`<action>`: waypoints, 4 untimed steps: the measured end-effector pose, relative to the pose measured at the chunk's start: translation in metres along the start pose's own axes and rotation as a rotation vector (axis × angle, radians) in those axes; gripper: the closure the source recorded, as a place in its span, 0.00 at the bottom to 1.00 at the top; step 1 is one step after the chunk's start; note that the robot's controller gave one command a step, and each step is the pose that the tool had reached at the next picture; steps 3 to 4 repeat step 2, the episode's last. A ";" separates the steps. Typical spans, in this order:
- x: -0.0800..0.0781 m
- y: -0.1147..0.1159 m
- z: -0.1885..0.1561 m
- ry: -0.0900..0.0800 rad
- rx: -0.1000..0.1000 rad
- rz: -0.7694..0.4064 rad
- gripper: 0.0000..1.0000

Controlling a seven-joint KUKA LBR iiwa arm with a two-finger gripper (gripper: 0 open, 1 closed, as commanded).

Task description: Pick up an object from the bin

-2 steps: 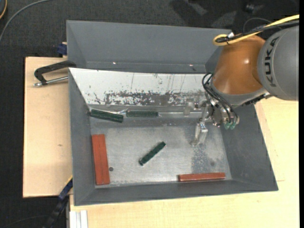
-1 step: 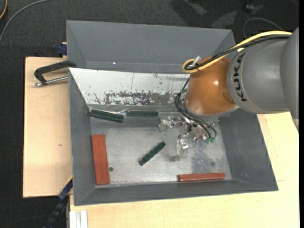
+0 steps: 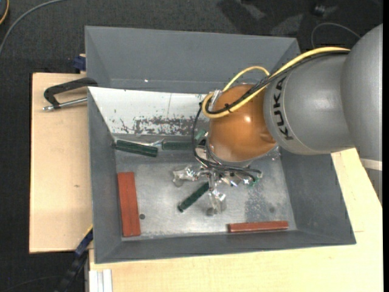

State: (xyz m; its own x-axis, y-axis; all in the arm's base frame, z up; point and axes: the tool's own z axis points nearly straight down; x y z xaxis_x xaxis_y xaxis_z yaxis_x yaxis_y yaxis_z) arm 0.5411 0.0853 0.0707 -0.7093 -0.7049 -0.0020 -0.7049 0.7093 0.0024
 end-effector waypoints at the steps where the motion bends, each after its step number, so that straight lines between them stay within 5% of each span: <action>1: 0.001 -0.002 0.000 0.000 0.002 0.003 1.00; 2: 0.026 -0.013 -0.157 -0.011 0.011 0.053 1.00; 4: 0.026 -0.013 -0.157 -0.011 0.011 0.053 1.00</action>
Offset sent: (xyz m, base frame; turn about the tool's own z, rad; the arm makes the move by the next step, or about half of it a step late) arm 0.0000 0.0000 0.0000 0.0000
